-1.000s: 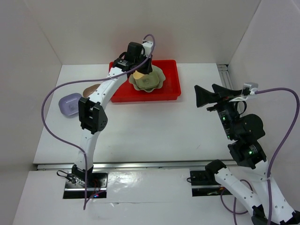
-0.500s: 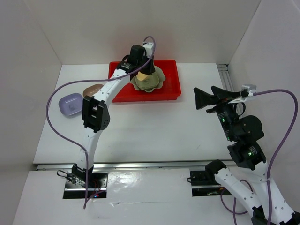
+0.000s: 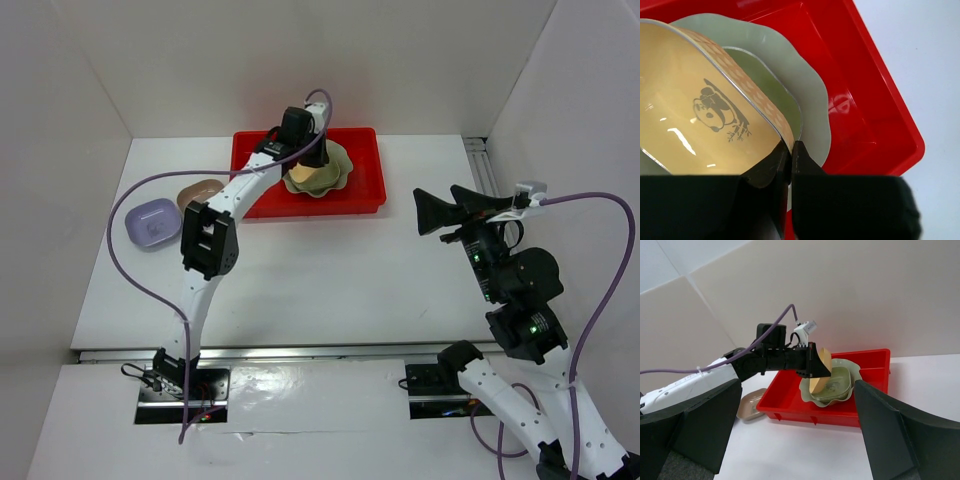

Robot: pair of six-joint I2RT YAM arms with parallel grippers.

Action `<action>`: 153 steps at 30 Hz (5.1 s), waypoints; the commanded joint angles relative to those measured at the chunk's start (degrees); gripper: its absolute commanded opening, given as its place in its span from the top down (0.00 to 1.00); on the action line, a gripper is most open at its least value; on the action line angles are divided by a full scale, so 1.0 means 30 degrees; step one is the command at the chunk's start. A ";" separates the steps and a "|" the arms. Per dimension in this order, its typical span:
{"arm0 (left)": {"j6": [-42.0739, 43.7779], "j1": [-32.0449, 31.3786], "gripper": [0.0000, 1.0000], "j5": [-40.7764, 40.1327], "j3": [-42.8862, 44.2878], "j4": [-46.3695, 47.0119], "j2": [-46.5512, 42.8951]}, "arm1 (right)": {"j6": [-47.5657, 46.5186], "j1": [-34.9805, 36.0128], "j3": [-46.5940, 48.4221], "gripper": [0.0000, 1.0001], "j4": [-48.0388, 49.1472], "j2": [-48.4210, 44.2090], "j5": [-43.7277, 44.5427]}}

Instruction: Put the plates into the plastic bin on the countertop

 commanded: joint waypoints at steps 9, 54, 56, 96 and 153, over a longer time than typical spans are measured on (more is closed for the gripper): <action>-0.0099 0.0114 0.58 -0.0414 0.0249 0.1021 -0.0532 | -0.0089 -0.0053 -0.0116 0.00 -0.0252 -0.0147 -0.0112; -0.5431 1.6573 0.04 -0.5019 -1.7413 -0.3875 -1.2514 | -0.0675 -0.0053 0.0265 0.00 -0.1103 0.2402 -0.5706; -0.5431 1.7132 0.04 -0.4224 -1.8440 -0.3433 -1.2514 | -0.0675 -0.0053 0.0440 0.00 -0.1103 0.2402 -0.5708; -0.6779 1.7401 1.00 -0.6070 -1.7974 -0.5425 -1.5059 | -0.0850 -0.0053 0.0089 0.00 -0.0576 0.2402 -0.5942; -2.1837 0.0905 1.00 -0.8357 -0.2829 -0.2731 -0.1999 | 0.2782 -0.0053 0.0382 0.00 -0.3183 -0.0322 0.3345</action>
